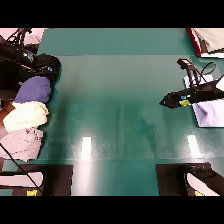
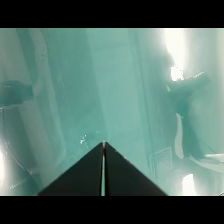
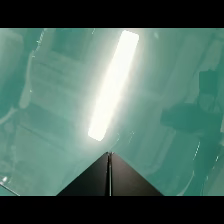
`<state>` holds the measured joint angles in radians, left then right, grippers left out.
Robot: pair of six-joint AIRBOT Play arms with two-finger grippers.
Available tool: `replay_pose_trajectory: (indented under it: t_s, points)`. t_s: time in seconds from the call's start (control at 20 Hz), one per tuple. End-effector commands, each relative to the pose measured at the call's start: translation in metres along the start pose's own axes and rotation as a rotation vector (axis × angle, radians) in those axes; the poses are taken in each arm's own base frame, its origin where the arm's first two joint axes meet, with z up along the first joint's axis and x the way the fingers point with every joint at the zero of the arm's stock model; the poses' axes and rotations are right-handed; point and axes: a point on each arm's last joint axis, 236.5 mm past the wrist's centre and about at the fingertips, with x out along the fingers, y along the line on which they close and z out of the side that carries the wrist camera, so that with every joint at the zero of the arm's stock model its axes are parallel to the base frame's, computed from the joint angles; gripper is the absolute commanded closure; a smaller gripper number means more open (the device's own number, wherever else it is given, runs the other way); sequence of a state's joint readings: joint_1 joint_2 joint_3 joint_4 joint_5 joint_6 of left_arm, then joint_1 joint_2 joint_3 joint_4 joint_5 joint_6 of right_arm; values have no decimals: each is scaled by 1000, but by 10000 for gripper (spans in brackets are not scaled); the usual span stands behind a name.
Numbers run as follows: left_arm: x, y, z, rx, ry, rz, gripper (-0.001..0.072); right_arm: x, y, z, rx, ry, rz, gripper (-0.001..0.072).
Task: Fold the shirts.
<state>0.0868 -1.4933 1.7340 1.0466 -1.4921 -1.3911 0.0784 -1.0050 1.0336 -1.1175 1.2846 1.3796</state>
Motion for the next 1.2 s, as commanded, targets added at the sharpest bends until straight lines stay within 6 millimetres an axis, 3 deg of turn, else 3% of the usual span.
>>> replay_pose_trajectory:
  t_s: [0.0,0.2,0.35,0.45,0.5,0.6,0.7,0.95,1.05,1.15]
  points:
    - [0,0,0,0,0,0,681,0,0,1,-1,-3,0,692]
    - [0,-1,3,-1,-11,-4,681,0,0,1,-1,-3,0,692]
    - [-3,4,37,32,-157,20,678,0,0,1,-1,-3,0,691]
    - [-10,31,68,93,-283,143,189,0,0,1,-1,-3,0,691]
    - [-17,54,87,85,-361,238,144,0,1,0,-1,-2,1,692]
    - [-23,105,112,40,-465,419,143,0,1,-1,-1,4,2,692]
    - [-1,140,120,50,-463,502,142,0,1,-2,-1,7,3,691]
    - [87,208,104,22,-341,542,141,0,2,-5,-1,20,5,692]
    - [111,225,93,2,-293,541,141,-1,2,-7,-1,28,7,692]
    - [119,234,91,15,-282,559,142,-1,2,-7,-1,32,7,692]
